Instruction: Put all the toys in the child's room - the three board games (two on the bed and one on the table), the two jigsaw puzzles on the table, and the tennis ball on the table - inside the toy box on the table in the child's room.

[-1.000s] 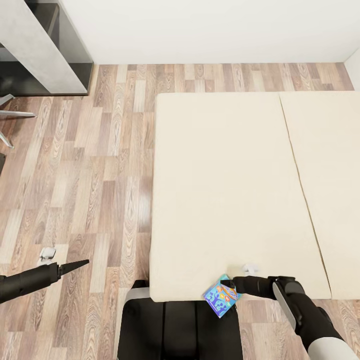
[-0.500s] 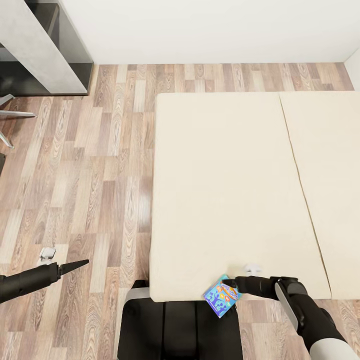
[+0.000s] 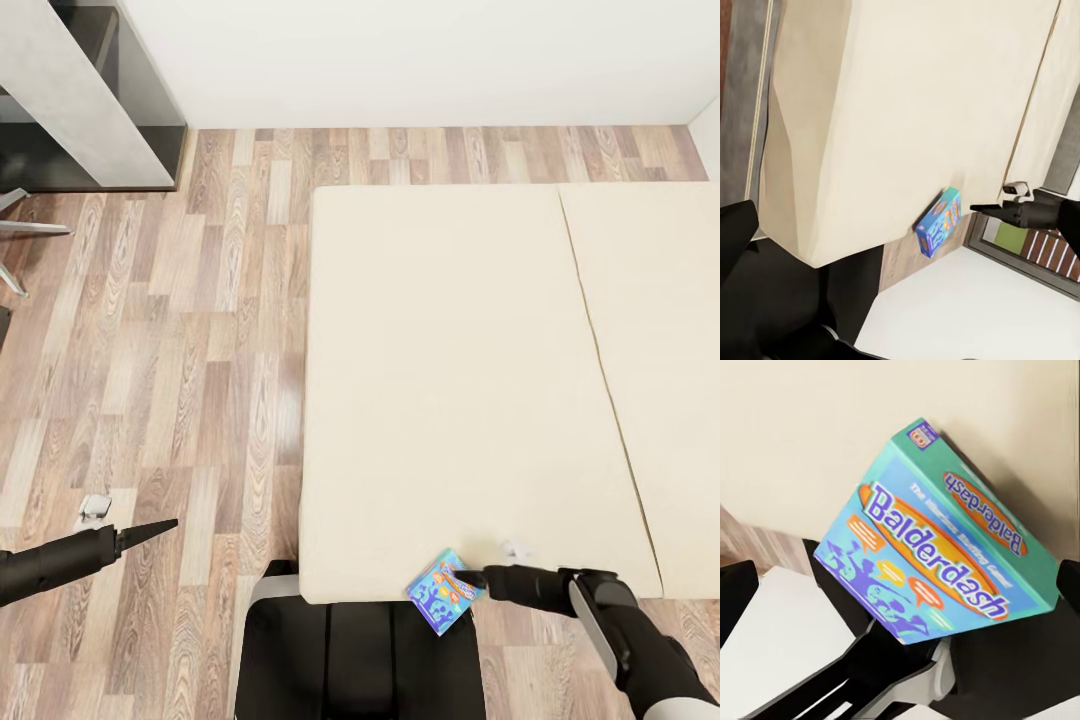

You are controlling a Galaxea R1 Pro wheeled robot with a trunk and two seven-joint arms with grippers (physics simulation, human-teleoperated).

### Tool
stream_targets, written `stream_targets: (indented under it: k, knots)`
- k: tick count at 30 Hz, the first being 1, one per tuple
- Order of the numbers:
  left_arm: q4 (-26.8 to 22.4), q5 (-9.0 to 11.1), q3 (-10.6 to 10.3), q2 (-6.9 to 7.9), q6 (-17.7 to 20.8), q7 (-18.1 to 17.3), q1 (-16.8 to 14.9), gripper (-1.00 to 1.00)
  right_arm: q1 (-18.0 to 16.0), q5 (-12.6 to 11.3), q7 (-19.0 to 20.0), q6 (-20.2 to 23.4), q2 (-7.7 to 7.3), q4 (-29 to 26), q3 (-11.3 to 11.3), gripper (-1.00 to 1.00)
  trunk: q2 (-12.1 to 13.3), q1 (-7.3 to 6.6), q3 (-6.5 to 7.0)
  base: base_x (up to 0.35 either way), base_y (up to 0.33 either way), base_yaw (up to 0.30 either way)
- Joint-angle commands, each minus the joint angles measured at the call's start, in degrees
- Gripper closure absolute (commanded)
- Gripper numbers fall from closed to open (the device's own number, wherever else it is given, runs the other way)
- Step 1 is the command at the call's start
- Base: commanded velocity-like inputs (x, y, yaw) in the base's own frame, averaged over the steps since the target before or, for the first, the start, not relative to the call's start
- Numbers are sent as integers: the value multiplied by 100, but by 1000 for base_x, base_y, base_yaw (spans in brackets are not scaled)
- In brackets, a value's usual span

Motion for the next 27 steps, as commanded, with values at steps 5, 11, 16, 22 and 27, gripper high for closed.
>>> stream_targets:
  k: [5,11,16,22,27]
  knots:
    - [-1,7,1,-3,60,-17,-2,-100,134,-54,120,37,-14,-3,-297,-100,-9,3,-6,0,0,0]
    - [-1,7,1,-4,60,-17,-1,-100,286,-55,197,32,-19,-6,-512,-100,-9,3,-6,0,0,0]
    - [-1,8,1,-5,60,-17,0,-100,363,-48,301,26,-22,-10,-573,-100,-9,3,-6,0,0,0]
    - [-1,8,1,-5,60,-17,-1,-100,422,-34,385,18,-25,-9,-593,-100,-9,3,-6,0,0,0]
    - [-1,8,1,1,60,-20,-1,-100,450,-10,418,-90,-22,4,-595,-100,-9,3,-6,0,0,0]
